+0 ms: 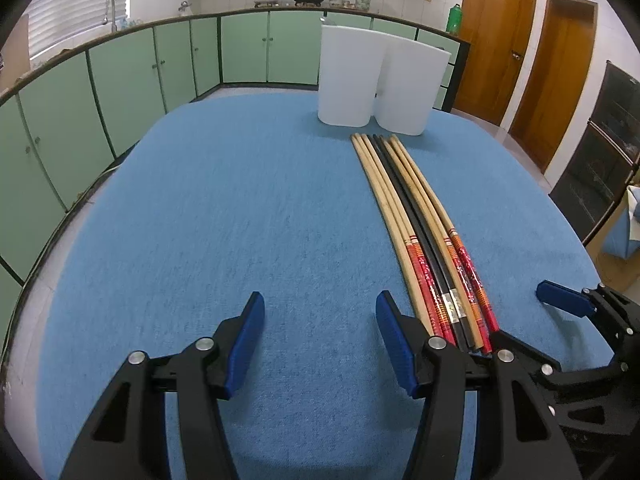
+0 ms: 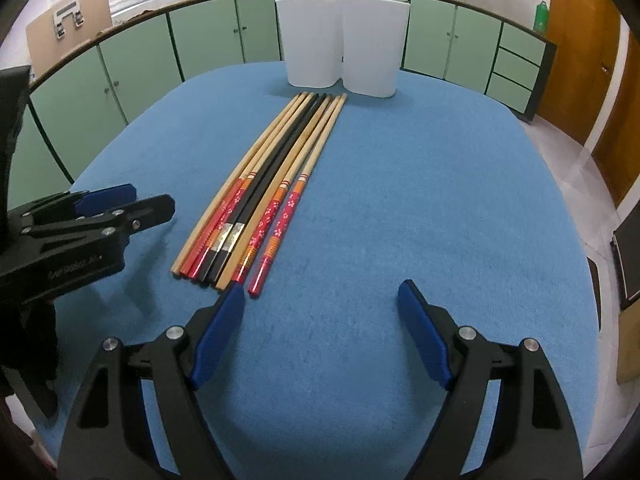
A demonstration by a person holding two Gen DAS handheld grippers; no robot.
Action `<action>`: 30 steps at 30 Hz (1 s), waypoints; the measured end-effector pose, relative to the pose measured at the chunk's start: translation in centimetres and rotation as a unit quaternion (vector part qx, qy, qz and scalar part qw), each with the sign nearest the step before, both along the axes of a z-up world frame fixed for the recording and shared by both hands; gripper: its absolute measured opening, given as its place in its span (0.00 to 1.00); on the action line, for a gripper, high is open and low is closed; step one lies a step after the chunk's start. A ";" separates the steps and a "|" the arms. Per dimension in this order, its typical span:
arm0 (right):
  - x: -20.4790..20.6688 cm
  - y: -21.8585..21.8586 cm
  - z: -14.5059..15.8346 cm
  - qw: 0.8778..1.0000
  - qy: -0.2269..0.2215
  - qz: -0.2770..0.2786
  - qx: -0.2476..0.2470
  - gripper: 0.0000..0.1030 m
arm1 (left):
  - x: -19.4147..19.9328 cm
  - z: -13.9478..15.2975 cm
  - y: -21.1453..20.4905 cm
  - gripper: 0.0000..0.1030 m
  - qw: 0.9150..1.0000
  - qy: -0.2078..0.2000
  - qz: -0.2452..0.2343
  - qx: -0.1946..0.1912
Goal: Organize utensils
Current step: 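Grasp a red-patterned chopstick from the bundle with the right tool, then grasp a plain wooden chopstick with the left tool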
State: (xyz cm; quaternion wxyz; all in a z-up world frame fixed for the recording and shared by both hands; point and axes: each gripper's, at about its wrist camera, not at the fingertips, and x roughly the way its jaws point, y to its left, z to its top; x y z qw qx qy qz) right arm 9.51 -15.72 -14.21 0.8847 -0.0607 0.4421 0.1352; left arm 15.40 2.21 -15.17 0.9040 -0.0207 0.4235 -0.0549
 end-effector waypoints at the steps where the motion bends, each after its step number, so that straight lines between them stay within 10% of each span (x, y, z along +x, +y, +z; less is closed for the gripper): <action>1: 0.1 0.0 0.0 1.000 -0.001 -0.002 -0.004 0.71 | 0.0 0.0 0.0 0.55 1.000 0.001 -0.001 0.000; 10: 0.2 -1.2 0.1 1.000 -0.003 -0.010 0.012 0.56 | -0.2 0.0 0.0 0.56 1.000 0.001 -0.002 0.003; 16: 0.6 0.1 0.0 1.000 -0.006 0.007 0.016 0.08 | -0.5 0.1 -0.5 0.56 1.000 0.004 -0.013 0.006; 30: 0.9 -2.3 -0.1 0.999 -0.002 -0.023 0.039 0.05 | -1.8 0.0 -3.4 0.58 0.998 0.007 -0.061 0.010</action>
